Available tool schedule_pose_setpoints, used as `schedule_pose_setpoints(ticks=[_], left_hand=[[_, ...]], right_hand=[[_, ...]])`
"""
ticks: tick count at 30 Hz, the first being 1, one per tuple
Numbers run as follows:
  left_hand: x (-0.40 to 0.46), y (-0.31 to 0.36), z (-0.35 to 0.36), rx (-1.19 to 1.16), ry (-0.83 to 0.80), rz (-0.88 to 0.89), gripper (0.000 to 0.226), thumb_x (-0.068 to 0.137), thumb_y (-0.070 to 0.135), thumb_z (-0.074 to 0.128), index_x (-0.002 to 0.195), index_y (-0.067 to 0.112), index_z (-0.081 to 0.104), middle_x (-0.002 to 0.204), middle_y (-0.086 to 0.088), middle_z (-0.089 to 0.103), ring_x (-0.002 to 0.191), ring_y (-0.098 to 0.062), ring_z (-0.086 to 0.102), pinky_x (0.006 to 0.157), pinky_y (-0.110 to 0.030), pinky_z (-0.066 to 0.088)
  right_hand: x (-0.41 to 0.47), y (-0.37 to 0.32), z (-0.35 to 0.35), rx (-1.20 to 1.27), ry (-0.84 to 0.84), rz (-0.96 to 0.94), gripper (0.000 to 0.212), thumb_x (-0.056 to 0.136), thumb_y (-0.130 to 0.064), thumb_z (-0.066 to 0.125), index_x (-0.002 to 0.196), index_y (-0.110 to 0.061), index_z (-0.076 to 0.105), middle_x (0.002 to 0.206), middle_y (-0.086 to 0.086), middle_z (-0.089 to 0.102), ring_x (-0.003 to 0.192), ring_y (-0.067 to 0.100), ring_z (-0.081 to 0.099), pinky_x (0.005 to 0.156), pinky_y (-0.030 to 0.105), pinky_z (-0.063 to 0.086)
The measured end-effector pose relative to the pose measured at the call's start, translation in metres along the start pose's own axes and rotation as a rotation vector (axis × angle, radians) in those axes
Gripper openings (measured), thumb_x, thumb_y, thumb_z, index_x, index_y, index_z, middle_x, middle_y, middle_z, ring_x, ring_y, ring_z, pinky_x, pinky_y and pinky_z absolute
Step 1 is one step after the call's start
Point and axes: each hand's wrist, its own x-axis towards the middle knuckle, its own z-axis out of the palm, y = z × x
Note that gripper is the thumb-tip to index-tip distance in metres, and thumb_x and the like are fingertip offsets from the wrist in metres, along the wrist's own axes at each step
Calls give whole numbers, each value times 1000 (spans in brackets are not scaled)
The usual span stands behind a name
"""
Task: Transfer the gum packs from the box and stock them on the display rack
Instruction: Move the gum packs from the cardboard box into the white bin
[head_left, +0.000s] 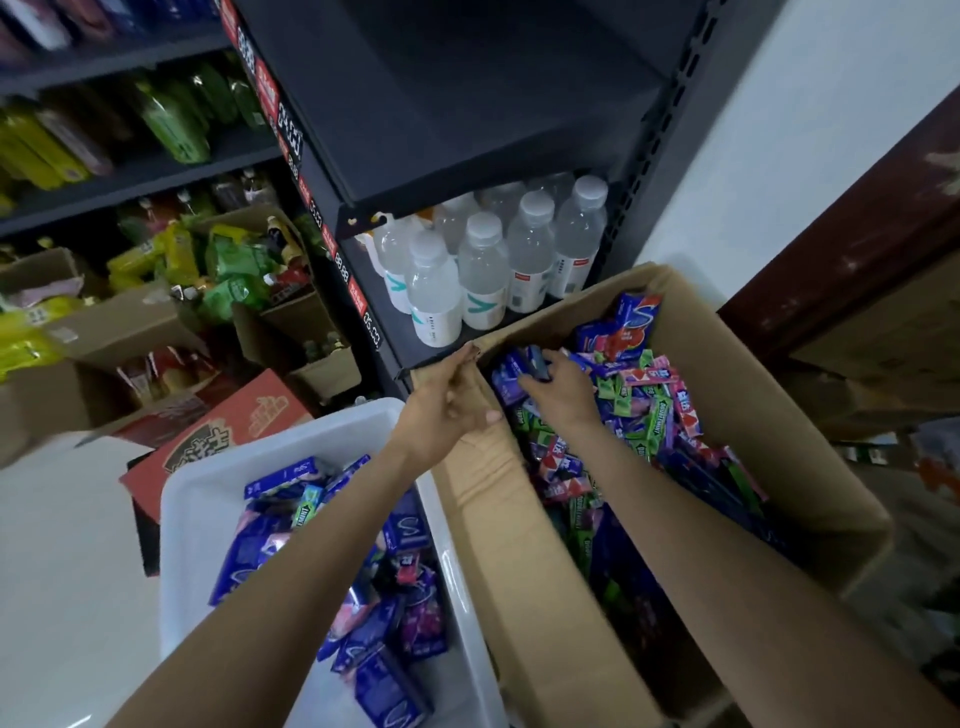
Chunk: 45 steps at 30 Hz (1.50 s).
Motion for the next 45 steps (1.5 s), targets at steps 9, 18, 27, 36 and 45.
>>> schedule_pose_setpoints(ticks=[9,18,27,36,45], left_hand=[[-3,9,-1,120,78,47,80,77,26,77,144,25,33,136,-1,47,118,-11,43,93,-19,31],[-41,49,-28,-263,-46,166,34,88,20,62,121,23,53,106,8,65,93,2,63,83,-19,49],[-128,-43,-109,-356,-50,-126,16,92,11,57,106,8,50,89,-4,68,68,-5,67,58,-21,54],[-132,-134,-139,303,160,-302,42,89,8,59,127,-1,43,122,-23,56,111,-36,54,90,-38,41],[-136,-106,-118,589,154,42,46,91,19,57,135,14,44,142,-8,37,128,-28,36,102,-40,35]], right_hand=[[-32,-10,-20,274,59,-26,28,82,-4,64,108,-14,61,97,3,66,82,11,63,71,22,50],[-90,-60,-41,483,-41,-204,20,89,-10,60,105,-21,63,100,0,69,90,11,67,75,25,55],[-144,-71,89,484,-218,-102,23,79,-5,71,97,-16,63,94,7,66,87,21,62,82,40,53],[-148,-31,177,-165,77,-48,27,87,1,57,113,-1,63,110,16,65,100,28,59,85,29,44],[-168,-42,133,-249,71,-230,33,87,-8,61,121,-6,59,120,13,57,111,24,54,83,18,34]])
